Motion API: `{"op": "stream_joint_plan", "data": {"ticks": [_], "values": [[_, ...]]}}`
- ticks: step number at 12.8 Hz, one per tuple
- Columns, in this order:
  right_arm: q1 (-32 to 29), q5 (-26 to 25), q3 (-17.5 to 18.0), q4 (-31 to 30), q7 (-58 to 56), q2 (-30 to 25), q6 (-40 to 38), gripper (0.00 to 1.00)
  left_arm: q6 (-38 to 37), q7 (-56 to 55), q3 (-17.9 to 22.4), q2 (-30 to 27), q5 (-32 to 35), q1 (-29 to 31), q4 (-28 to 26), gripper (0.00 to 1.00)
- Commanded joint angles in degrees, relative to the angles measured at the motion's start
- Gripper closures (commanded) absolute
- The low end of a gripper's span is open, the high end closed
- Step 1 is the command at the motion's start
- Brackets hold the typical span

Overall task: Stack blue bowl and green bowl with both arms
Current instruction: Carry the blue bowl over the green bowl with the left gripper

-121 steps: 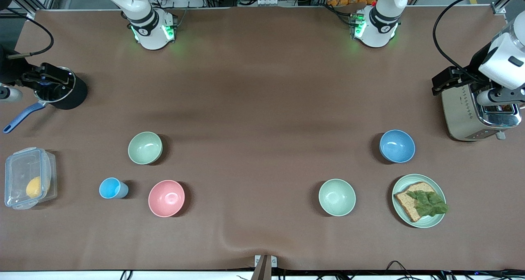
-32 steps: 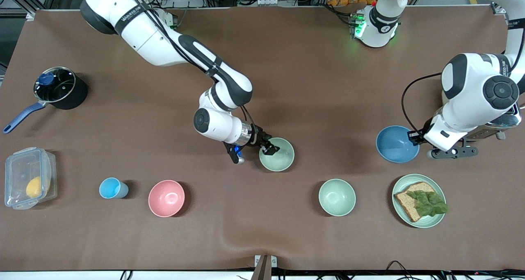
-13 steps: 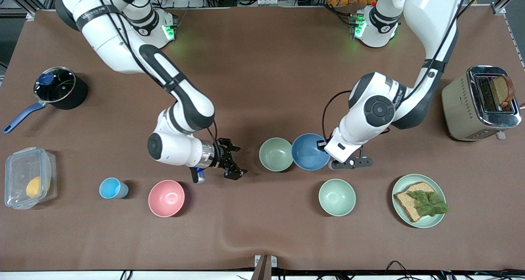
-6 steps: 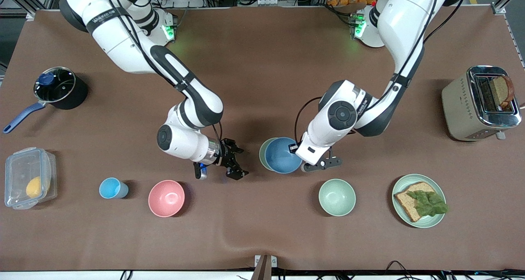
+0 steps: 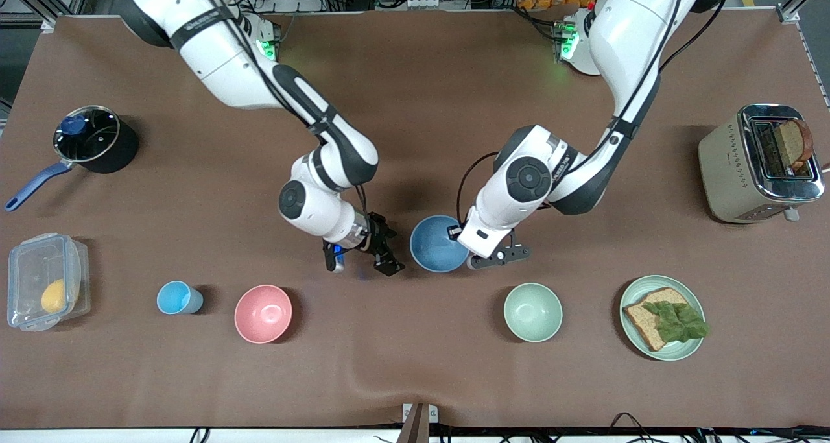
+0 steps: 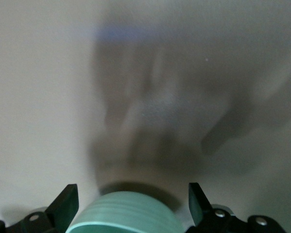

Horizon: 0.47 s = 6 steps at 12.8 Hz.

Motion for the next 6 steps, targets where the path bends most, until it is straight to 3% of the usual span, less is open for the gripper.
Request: {"op": "stream_joint_plan", "data": {"ticks": [1, 6], "values": [[1.38, -0.88, -2.19, -0.60, 2.01, -0.50, 0.88, 0.00, 0.00, -2.18, 0.66, 1.34, -0.14, -1.46, 1.16, 1.00], [0.59, -0.88, -2.19, -0.60, 2.01, -0.68, 0.53, 0.00, -0.09, -1.83, 0.75, 1.95, -0.06, -1.38, 1.16, 1.00]]}}
